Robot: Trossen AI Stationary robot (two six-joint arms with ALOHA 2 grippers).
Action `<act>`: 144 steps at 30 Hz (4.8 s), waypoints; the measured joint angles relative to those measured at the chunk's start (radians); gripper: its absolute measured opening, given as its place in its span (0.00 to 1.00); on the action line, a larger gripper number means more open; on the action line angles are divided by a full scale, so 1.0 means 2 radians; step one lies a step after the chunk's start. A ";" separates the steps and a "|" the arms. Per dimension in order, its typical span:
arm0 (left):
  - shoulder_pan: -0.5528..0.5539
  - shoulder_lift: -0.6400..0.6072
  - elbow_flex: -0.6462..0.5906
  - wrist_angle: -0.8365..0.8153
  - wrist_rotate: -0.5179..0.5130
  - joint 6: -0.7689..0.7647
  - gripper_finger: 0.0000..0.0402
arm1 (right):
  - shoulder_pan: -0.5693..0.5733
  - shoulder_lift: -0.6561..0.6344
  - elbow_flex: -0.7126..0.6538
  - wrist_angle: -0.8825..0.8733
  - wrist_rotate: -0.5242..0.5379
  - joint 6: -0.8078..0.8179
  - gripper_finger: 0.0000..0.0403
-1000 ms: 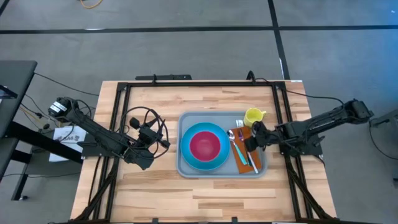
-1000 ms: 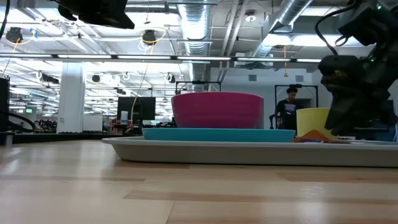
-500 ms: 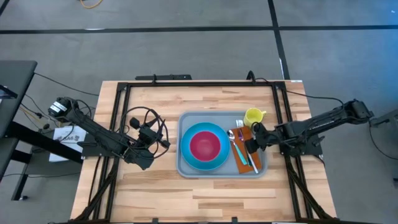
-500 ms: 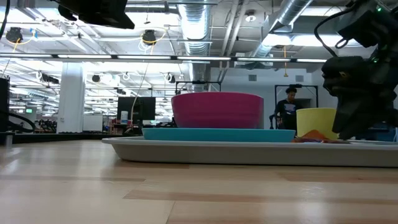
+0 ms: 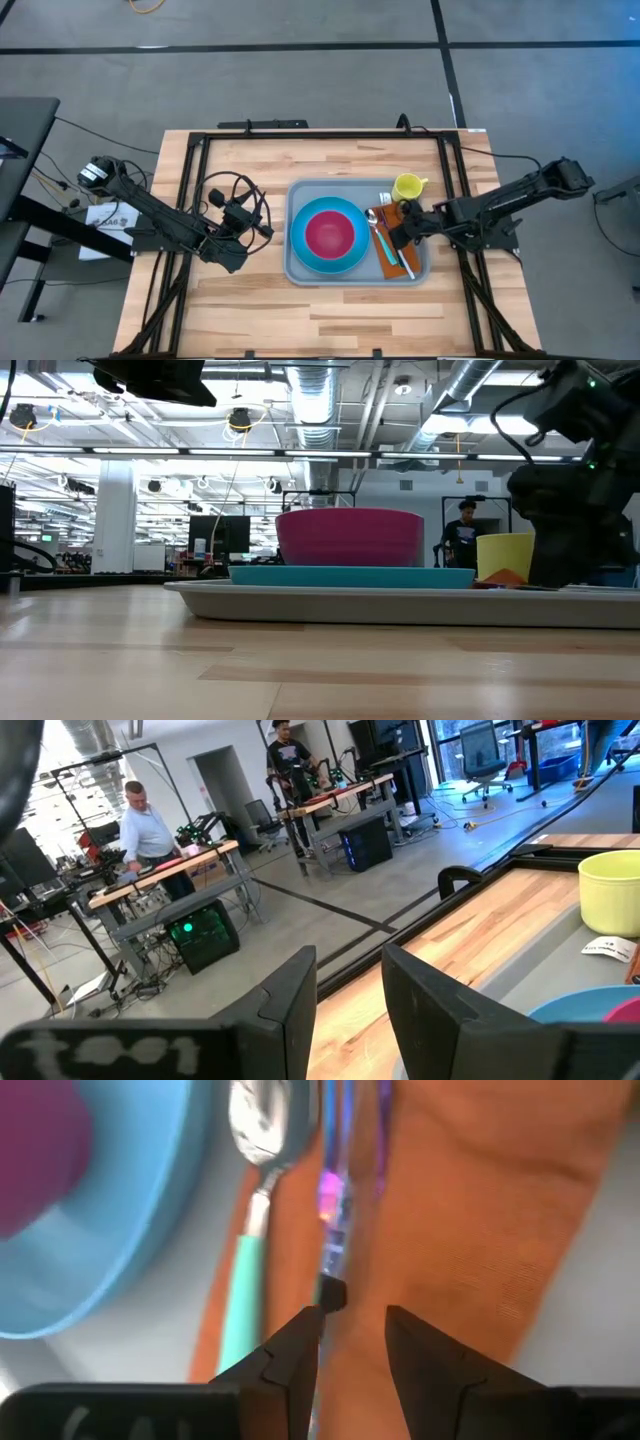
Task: Set up tray
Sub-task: Put the blue patterned knife on the brown napkin to the right of the purple fork, then return to Home Position
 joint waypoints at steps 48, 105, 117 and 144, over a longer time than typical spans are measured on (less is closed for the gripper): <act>0.000 0.000 0.000 0.000 0.014 0.002 0.27 | 0.003 0.019 0.051 -0.110 0.016 -0.048 0.03; -0.046 -0.577 -0.311 0.262 0.314 0.197 0.27 | 0.275 -0.497 0.059 0.194 0.080 -0.658 0.00; 0.032 -0.572 -0.355 0.282 0.400 0.148 0.27 | 0.260 -0.488 -0.089 0.328 0.019 -0.658 0.00; 0.202 -0.571 -0.355 0.209 0.488 0.167 0.27 | -0.009 -0.527 -0.169 0.264 -0.013 -0.581 0.00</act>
